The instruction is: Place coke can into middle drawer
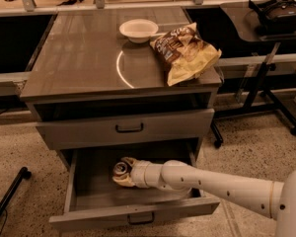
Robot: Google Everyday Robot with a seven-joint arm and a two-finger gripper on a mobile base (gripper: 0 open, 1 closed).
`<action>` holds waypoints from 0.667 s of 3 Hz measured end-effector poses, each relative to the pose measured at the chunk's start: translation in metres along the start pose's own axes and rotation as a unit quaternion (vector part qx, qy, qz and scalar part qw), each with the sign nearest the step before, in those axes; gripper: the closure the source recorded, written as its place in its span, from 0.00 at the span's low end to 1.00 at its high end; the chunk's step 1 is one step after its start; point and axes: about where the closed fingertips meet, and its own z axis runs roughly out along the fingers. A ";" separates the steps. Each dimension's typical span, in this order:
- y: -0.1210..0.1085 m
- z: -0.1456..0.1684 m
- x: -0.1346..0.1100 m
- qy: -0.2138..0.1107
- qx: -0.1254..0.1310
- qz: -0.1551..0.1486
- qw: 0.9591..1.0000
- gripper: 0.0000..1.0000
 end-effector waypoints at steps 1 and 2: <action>-0.005 -0.014 0.001 -0.007 0.008 0.009 1.000 0.00; -0.010 -0.063 0.003 -0.001 0.013 0.033 0.999 0.00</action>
Offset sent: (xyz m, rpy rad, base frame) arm -0.0191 -0.0986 0.0485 0.0299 0.0658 -0.0859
